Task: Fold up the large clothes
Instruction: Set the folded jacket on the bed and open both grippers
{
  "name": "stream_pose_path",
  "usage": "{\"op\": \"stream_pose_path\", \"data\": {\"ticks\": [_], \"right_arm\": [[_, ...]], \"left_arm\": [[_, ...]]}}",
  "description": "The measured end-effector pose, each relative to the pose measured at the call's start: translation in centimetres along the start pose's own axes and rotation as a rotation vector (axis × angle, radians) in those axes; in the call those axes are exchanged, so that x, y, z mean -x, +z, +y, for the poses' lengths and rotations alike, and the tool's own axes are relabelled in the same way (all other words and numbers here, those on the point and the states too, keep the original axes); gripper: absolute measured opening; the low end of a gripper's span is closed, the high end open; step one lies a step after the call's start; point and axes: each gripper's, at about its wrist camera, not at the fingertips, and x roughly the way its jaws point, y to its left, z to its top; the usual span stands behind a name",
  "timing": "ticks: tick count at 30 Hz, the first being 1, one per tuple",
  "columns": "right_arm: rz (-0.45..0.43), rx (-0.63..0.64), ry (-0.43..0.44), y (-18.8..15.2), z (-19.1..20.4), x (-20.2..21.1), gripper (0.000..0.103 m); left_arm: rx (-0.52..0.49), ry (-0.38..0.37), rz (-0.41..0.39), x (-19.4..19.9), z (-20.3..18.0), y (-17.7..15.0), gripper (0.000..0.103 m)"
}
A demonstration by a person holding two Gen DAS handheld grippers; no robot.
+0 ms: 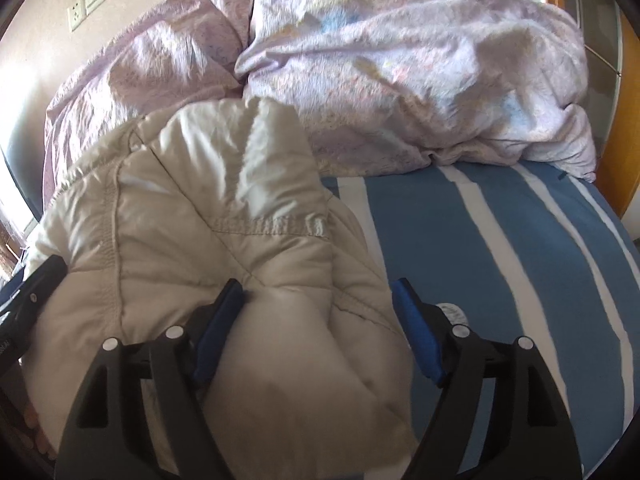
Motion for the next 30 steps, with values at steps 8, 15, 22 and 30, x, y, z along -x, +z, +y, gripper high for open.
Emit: {"op": "stream_pose_path", "data": {"ticks": [8,15,22,30], "right_arm": [[-0.058,-0.035,-0.034,-1.1,-0.1,5.3,0.093],[-0.092,-0.065,-0.006,-4.0,0.7,10.9,0.097],[-0.125,-0.1,0.001,-7.9,1.3,16.1,0.098],[-0.15,-0.084,-0.02,-12.4,2.9,21.0,0.098]], "left_arm": [[-0.047,0.0,-0.038,4.7,0.3,-0.8,0.102],[-0.061,0.025,-0.054,9.5,1.4,-2.4,0.102],[-0.085,0.039,-0.039,14.6,2.2,-5.5,0.102],[-0.095,0.051,-0.008,18.9,2.7,-8.5,0.102]]}}
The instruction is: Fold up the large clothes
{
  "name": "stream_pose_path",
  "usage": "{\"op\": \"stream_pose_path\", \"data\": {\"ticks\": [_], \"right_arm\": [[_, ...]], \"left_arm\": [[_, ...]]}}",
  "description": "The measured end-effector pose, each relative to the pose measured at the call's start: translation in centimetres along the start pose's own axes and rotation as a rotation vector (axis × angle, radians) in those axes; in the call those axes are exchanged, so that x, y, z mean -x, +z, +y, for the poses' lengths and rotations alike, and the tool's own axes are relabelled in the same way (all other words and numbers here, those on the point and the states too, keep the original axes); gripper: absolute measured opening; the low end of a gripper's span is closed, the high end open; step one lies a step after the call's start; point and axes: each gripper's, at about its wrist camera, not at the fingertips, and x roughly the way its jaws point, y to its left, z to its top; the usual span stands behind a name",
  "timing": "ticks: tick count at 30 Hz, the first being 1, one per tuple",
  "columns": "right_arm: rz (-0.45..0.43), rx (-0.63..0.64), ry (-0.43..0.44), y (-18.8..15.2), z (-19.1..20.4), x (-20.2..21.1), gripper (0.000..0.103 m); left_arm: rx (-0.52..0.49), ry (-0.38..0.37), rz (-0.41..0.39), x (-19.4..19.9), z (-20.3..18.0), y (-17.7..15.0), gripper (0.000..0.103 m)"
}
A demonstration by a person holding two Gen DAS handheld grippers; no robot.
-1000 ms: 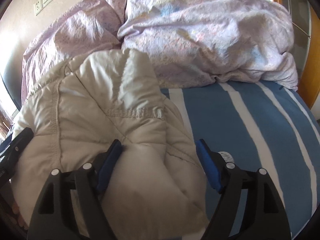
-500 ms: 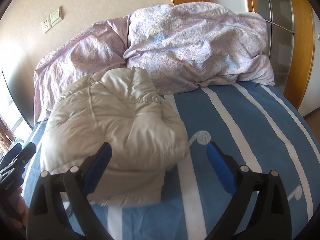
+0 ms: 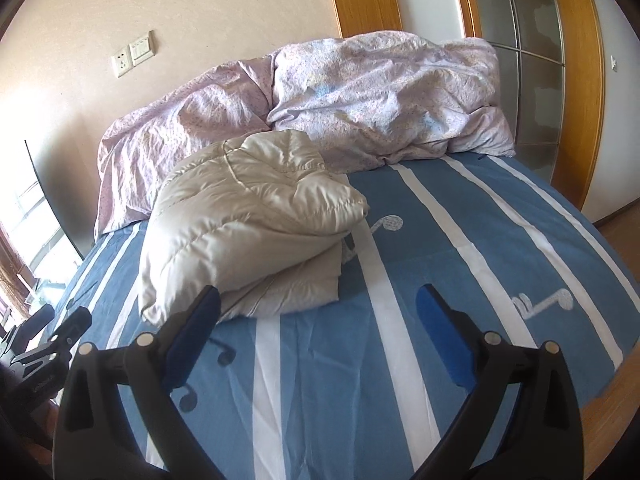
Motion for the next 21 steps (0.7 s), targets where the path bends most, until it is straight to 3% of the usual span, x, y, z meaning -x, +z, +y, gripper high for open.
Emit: {"op": "stream_pose_path", "data": {"ticks": [7,21], "right_arm": [[-0.004,-0.016,0.007,-2.1,0.3,2.9,0.098],[0.04,-0.047,0.054,-2.7,0.2,3.5,0.098]], "left_arm": [[0.014,-0.031,0.023,1.8,-0.4,-1.2,0.102],[0.044,-0.078,0.043,2.4,-1.0,-0.6,0.102]]}}
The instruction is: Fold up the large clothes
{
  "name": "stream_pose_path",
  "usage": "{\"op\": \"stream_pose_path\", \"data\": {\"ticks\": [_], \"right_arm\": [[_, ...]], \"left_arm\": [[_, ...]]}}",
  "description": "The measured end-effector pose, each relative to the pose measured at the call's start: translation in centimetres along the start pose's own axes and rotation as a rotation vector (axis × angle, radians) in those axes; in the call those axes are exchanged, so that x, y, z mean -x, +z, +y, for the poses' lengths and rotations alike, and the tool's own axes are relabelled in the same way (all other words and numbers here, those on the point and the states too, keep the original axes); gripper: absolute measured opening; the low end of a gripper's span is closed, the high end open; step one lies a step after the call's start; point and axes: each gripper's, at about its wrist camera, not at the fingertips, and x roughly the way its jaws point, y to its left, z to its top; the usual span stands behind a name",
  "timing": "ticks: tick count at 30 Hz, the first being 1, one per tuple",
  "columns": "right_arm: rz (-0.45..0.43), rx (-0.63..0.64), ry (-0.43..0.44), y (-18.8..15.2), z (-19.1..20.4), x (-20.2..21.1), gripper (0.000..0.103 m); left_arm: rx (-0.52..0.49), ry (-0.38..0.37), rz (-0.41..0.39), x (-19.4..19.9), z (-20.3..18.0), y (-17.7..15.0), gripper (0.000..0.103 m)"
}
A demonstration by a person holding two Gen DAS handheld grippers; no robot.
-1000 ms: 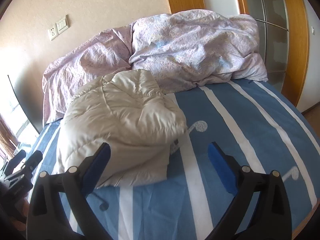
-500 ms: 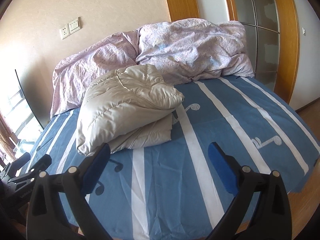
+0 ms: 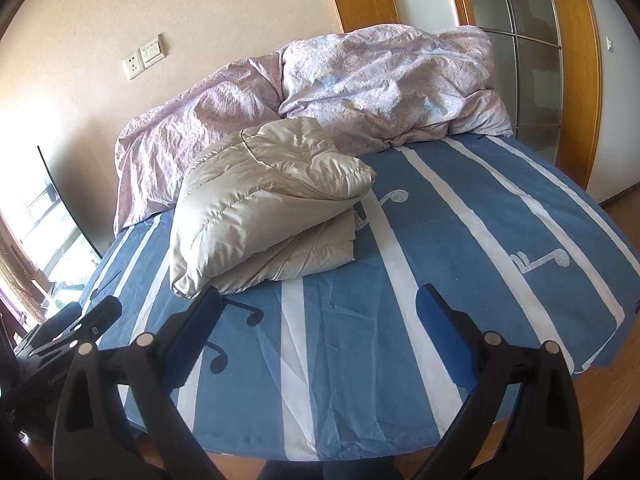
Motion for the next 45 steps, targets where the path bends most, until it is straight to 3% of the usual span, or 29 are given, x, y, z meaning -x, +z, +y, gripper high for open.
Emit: {"op": "stream_pose_path", "data": {"ticks": [7,12,17,45], "right_arm": [[0.027,-0.029,0.012,-0.12,-0.5,-0.58,0.098],[0.03,-0.036,0.019,-0.14,-0.63,-0.56,0.098],[0.033,-0.037,0.021,-0.16,-0.66,-0.57,0.098],[0.042,-0.064,0.046,-0.14,-0.79,-0.6,0.098]], "left_arm": [[0.014,-0.035,0.012,-0.16,-0.02,0.04,0.102],[0.058,-0.121,0.034,-0.35,0.17,0.05,0.102],[0.077,-0.144,0.04,-0.48,0.24,0.05,0.102],[0.091,-0.148,0.043,-0.51,0.23,0.16,0.102]]}}
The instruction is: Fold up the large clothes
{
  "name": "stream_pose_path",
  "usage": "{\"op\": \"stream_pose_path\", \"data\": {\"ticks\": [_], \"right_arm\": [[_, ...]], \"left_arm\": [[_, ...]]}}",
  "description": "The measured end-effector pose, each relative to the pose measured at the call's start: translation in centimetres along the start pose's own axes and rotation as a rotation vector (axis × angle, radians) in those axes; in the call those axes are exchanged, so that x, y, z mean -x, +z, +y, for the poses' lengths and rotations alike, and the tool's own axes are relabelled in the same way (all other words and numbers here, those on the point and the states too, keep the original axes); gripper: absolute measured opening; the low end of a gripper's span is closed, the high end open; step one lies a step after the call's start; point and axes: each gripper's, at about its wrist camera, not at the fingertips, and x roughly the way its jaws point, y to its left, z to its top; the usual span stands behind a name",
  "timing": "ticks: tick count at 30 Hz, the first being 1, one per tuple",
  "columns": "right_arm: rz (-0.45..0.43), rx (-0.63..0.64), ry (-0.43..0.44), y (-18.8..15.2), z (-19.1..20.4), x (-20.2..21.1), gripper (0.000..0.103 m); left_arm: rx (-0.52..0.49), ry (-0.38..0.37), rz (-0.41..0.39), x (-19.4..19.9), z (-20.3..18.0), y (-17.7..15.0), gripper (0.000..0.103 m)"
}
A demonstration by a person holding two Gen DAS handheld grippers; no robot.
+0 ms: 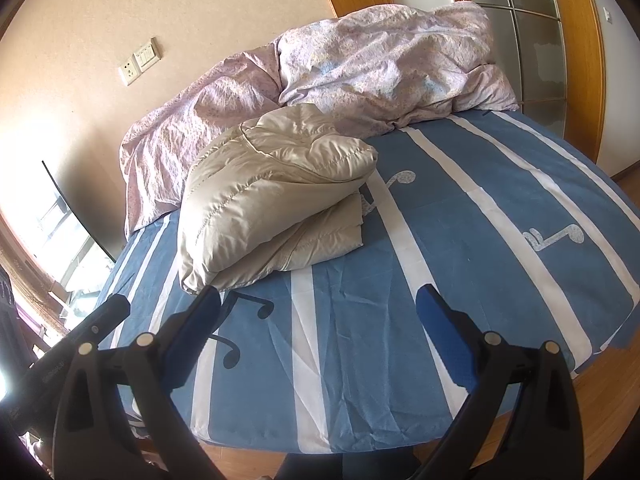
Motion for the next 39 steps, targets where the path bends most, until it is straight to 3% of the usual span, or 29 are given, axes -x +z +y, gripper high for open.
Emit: {"op": "stream_pose_path", "data": {"ticks": [39], "right_arm": [[0.006,0.002,0.003,-0.13,-0.14,-0.43,0.098]], "left_arm": [[0.004,-0.001,0.007,-0.39,-0.04,-0.19,0.102]]}}
